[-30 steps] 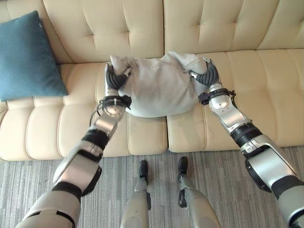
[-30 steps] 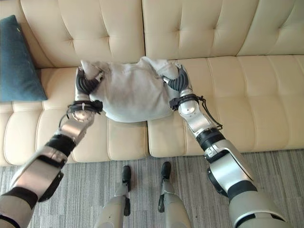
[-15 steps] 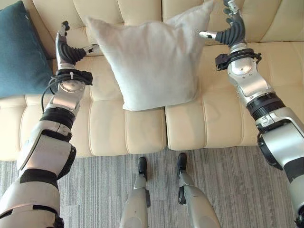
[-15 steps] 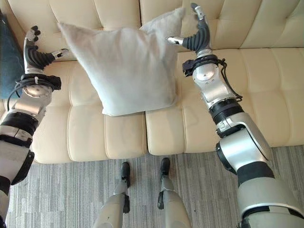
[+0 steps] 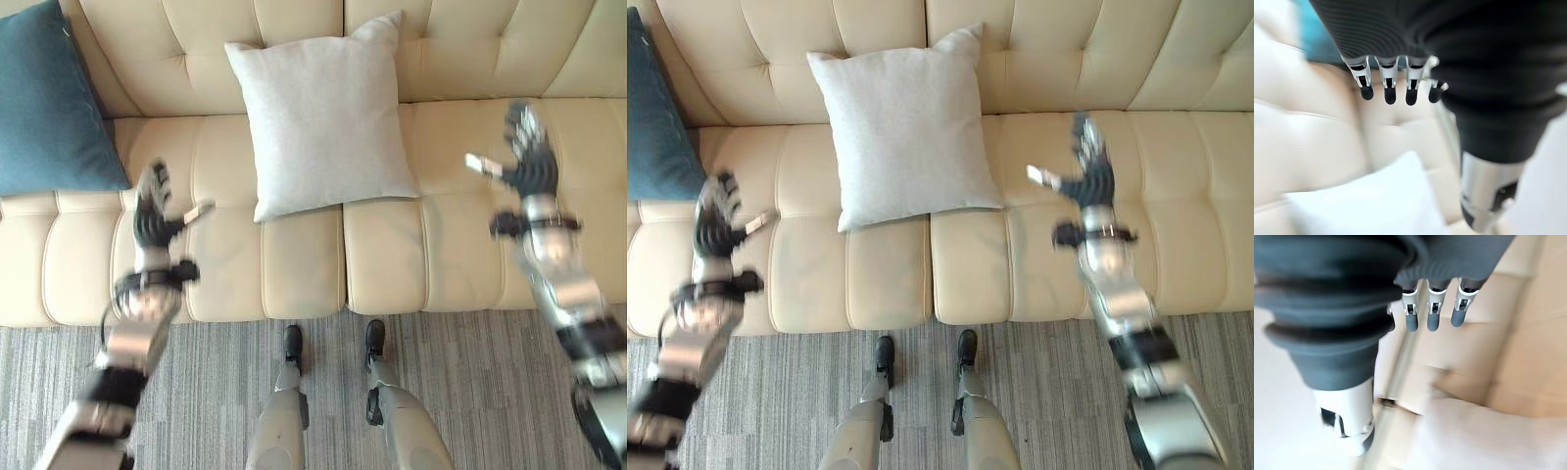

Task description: Pick up all the scattered cushions and arrange them neatly on the sofa.

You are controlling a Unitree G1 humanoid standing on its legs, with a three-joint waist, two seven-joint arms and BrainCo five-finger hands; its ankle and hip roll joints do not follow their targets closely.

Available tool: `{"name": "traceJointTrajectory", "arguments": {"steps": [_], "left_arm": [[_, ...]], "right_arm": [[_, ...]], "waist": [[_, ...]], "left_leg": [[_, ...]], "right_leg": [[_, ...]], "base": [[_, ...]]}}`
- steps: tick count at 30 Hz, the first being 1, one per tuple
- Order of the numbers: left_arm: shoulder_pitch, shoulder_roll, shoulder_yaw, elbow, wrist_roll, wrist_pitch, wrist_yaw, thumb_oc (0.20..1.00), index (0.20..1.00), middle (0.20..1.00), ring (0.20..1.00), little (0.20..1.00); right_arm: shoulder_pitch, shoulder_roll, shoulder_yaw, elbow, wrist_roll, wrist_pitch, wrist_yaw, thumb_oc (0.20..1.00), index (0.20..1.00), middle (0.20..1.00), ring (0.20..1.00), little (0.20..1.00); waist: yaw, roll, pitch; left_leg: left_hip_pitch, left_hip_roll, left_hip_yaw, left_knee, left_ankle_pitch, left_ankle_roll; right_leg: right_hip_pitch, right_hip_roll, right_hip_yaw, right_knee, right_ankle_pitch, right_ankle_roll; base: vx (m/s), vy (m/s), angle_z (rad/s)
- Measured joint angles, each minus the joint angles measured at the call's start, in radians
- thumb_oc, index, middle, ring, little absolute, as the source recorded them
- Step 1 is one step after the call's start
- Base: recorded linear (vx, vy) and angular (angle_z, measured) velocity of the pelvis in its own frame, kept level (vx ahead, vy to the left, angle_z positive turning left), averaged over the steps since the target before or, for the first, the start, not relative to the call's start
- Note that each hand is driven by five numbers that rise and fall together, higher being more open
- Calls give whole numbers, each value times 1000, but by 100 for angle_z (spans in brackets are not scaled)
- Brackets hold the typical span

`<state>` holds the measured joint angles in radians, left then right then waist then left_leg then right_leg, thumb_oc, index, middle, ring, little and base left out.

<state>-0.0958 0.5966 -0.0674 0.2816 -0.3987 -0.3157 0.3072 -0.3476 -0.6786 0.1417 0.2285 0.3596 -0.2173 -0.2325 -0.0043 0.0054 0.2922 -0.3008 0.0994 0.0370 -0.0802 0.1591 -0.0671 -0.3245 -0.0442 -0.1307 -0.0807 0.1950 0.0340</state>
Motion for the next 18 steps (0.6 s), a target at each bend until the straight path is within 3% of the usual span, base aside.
{"name": "traceJointTrajectory", "arguments": {"steps": [4,6,7,8,10,18], "left_arm": [[176,-65,31,102,65,25,-112,1000,1000,1000,1000,1000],[230,-113,50,179,75,31,-144,1000,1000,1000,1000,1000],[299,-191,40,331,105,65,-186,1000,1000,1000,1000,1000],[334,-205,20,366,116,82,-199,1000,1000,1000,1000,1000],[356,-243,-13,430,157,96,-224,1000,1000,1000,1000,1000],[321,-261,-51,477,225,107,-228,1000,1000,1000,1000,1000]], "right_arm": [[245,50,-57,-38,-93,4,107,1000,1000,1000,1000,1000],[330,89,-79,-40,-139,0,133,1000,1000,1000,1000,1000],[466,143,-68,6,-194,3,183,1000,1000,1000,1000,1000],[502,157,-47,40,-203,10,195,1000,1000,1000,1000,1000],[560,176,-14,105,-252,16,217,1000,1000,1000,1000,1000],[553,226,20,287,-322,52,222,1000,1000,1000,1000,1000]], "waist": [[-9,-14,-22],[-11,-14,-48],[-17,-15,-90],[-22,-17,-113],[-24,-18,-161],[-39,-25,-220]], "left_leg": [[62,5,8,0,-22,-11],[87,8,20,-1,-32,-1],[147,8,28,-7,-48,1],[158,7,29,-6,-50,2],[168,1,29,-7,-53,6],[232,-41,34,-7,-54,10]], "right_leg": [[54,2,20,-1,-24,7],[77,1,23,-1,-31,2],[134,-1,24,-6,-49,-1],[144,-3,24,-6,-52,-1],[156,-9,22,-6,-53,2],[213,-52,26,-6,-56,26]], "base": [[64,-10,-9],[58,31,-12],[34,50,-9],[4,56,-7],[-4,87,3],[-77,119,-2]]}}
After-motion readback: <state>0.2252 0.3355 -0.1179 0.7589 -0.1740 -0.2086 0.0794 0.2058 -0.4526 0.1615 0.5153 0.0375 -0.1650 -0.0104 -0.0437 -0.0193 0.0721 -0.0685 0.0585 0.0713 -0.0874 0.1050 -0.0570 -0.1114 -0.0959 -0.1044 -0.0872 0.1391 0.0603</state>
